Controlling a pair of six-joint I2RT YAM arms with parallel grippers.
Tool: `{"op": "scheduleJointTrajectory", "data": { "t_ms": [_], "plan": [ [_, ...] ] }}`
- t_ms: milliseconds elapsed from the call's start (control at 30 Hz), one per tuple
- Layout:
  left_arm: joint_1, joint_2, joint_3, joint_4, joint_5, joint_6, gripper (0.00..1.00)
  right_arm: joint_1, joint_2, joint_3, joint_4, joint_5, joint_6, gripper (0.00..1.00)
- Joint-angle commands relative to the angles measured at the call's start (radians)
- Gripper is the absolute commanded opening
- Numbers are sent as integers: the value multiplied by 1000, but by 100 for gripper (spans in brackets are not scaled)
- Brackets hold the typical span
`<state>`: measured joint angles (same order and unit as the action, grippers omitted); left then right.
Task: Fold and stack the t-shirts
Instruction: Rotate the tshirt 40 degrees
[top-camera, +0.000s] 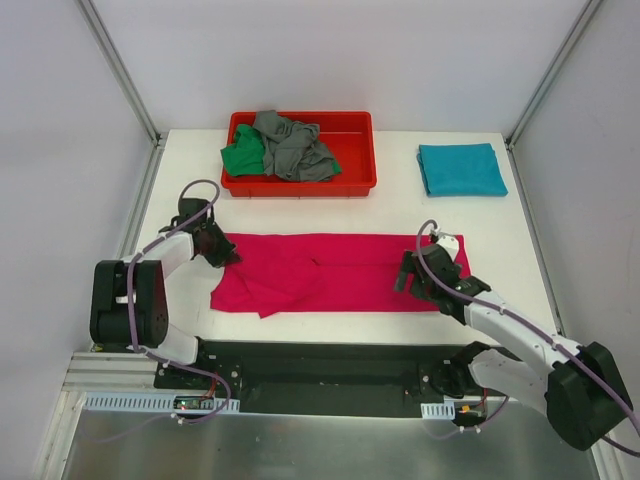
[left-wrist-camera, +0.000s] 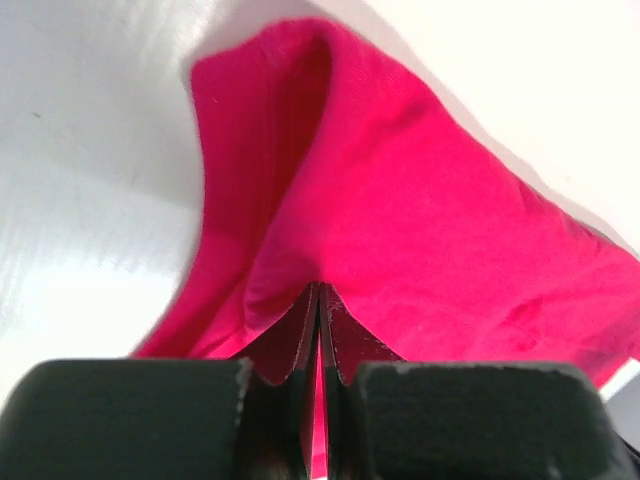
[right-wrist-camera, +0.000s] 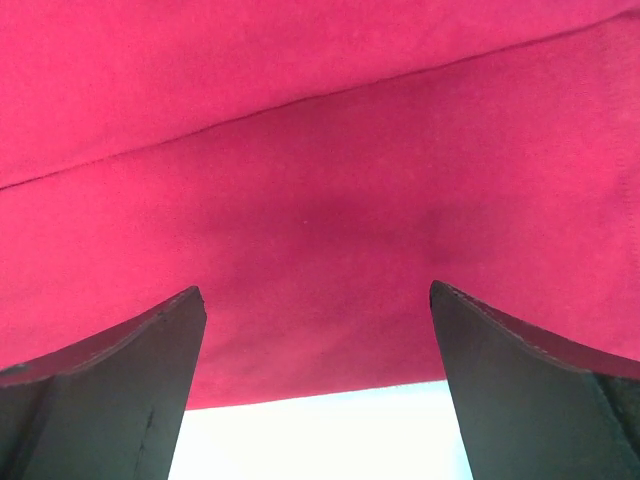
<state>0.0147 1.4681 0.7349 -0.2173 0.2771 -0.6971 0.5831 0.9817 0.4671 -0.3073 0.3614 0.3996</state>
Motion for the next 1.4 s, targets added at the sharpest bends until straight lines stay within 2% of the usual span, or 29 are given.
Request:
{"op": "scheduleJointTrajectory", "data": {
  "t_ms": [0,233,400,500,600,700,800,900,967,1033,1133,1267,1367],
  "plan": [
    [8,44,53,-10,-105,25,0,-35,69,18,73,-159,-24,96],
    [14,173,182,-20,-174,50,0,-35,201,33,63,-272,-53,96],
    [27,268,271,-63,-219,59,0,-23,247,25,45,-432,-68,96],
    [66,340,343,-129,-271,56,0,33,264,41,-18,-490,-61,96],
    [132,382,421,-160,-242,48,0,173,296,59,8,-582,-41,96],
    [182,408,492,-168,-251,42,10,306,368,109,78,-679,-12,96],
    [212,437,593,-201,-220,57,25,351,406,175,89,-661,-18,96],
    [214,411,659,-229,-197,73,58,351,370,251,12,-546,-60,96],
    [214,356,669,-246,-220,64,75,348,312,274,-33,-472,-85,96],
    [212,260,644,-252,-251,32,99,339,243,278,-85,-382,-100,96],
    [206,126,562,-252,-260,1,99,259,117,245,-165,-257,-75,96],
    [151,3,405,-246,-153,31,99,31,-14,137,-199,-279,-36,96],
    [91,-41,292,-222,-44,60,99,-63,-34,102,-216,-283,-35,96]
  ]
}}
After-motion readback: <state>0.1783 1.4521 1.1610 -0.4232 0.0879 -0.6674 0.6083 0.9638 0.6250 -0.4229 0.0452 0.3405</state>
